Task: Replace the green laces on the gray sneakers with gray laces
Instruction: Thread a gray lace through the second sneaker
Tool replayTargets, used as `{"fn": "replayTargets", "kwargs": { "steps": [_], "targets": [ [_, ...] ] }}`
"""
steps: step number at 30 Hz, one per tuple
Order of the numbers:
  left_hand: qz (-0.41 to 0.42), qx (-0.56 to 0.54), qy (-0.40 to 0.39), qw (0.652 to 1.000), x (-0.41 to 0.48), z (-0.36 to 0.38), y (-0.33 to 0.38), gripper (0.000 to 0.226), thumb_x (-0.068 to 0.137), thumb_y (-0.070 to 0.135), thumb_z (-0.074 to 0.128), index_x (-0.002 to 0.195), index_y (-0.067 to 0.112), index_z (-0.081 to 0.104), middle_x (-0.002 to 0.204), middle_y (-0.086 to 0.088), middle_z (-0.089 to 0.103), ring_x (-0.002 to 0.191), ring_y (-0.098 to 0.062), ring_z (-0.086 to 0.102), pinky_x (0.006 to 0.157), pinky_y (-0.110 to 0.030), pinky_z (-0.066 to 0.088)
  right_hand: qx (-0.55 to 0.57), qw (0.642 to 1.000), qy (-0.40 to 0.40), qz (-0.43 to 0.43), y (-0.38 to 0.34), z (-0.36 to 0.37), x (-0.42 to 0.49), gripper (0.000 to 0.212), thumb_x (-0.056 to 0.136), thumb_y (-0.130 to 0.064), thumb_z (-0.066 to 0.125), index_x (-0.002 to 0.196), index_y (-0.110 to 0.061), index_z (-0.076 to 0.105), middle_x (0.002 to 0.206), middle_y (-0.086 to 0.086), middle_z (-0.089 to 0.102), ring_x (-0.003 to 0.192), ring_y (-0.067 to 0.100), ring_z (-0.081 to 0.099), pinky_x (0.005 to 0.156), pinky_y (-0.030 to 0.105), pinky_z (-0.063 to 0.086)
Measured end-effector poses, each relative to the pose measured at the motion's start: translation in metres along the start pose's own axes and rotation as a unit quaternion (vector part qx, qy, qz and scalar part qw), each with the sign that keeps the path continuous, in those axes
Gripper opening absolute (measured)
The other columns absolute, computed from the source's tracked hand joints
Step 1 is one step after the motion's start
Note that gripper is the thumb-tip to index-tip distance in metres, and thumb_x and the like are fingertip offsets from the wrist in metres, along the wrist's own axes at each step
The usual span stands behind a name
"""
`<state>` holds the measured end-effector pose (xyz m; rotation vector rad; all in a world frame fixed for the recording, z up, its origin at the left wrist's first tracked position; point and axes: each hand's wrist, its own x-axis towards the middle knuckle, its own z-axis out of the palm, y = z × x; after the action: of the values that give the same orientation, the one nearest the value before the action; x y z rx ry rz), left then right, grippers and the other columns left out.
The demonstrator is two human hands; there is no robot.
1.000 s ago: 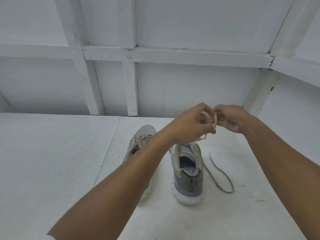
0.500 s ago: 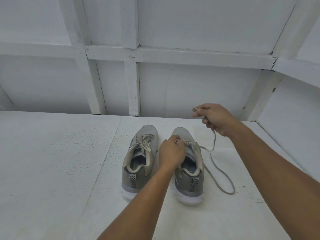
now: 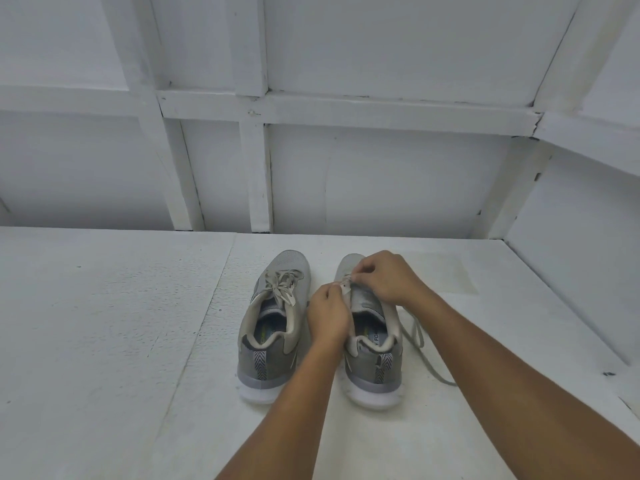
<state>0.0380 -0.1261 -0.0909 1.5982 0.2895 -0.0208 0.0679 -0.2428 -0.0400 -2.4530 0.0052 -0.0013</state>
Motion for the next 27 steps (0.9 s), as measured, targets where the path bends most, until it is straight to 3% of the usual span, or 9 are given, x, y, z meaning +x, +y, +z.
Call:
{"fn": "replayTargets", "kwargs": {
  "steps": [11,18,27],
  "targets": [
    [-0.037,-0.081,0.004,0.996,0.002,0.0,-0.006,0.028,0.088,0.018,0.045,0.079,0.009,0.07,0.085,-0.012,0.071,0.092,-0.034,0.066,0.084,-0.051,0.052,-0.085,0.996,0.001,0.0,0.0,0.009,-0.003,0.013,0.088,-0.025,0.064,0.091,-0.02,0.076,0.096,0.003,0.072,0.089,0.019,0.064,0.081,0.03,0.051],
    [-0.033,-0.086,0.013,0.996,0.001,0.002,-0.007,0.029,0.081,0.024,0.044,0.077,0.008,0.068,0.082,-0.014,0.07,0.083,-0.033,0.065,0.081,-0.052,0.052,-0.115,0.993,0.0,-0.001,-0.005,0.01,-0.006,0.015,0.088,-0.025,0.062,0.09,-0.02,0.075,0.096,0.004,0.072,0.089,0.021,0.063,0.079,0.031,0.052],
    [-0.023,-0.078,0.012,0.997,0.006,0.006,-0.015,0.036,0.071,0.032,0.043,0.078,0.004,0.065,0.084,-0.018,0.068,0.086,-0.038,0.066,0.082,-0.056,0.053,-0.108,0.994,0.01,0.007,-0.008,0.012,-0.01,0.015,0.089,-0.026,0.062,0.091,-0.02,0.076,0.096,0.003,0.071,0.089,0.02,0.063,0.077,0.03,0.051]
  ]
}}
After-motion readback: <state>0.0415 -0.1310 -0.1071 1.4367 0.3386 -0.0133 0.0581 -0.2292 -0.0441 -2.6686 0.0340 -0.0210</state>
